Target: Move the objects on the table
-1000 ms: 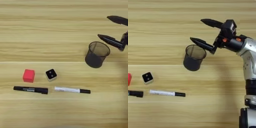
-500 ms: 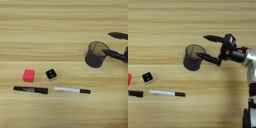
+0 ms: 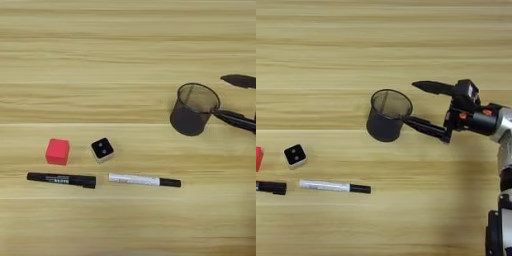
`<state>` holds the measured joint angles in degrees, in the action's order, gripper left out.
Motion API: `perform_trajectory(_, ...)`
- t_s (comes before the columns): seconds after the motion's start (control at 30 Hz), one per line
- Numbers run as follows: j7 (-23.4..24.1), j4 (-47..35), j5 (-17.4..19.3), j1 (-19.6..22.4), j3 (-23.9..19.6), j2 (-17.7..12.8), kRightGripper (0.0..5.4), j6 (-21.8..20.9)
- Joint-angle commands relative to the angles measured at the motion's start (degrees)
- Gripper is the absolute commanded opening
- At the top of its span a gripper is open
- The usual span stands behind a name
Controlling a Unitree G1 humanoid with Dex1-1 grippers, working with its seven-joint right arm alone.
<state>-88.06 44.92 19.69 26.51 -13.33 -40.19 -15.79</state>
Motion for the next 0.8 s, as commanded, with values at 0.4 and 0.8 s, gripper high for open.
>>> perform_trajectory(0.4,3.78,10.11,-5.43,7.04,0.24,-4.06,5.35,-8.32)
perform_trajectory(0.8,5.12,15.57,-8.73,7.62,1.01,-4.27,5.35,-10.79)
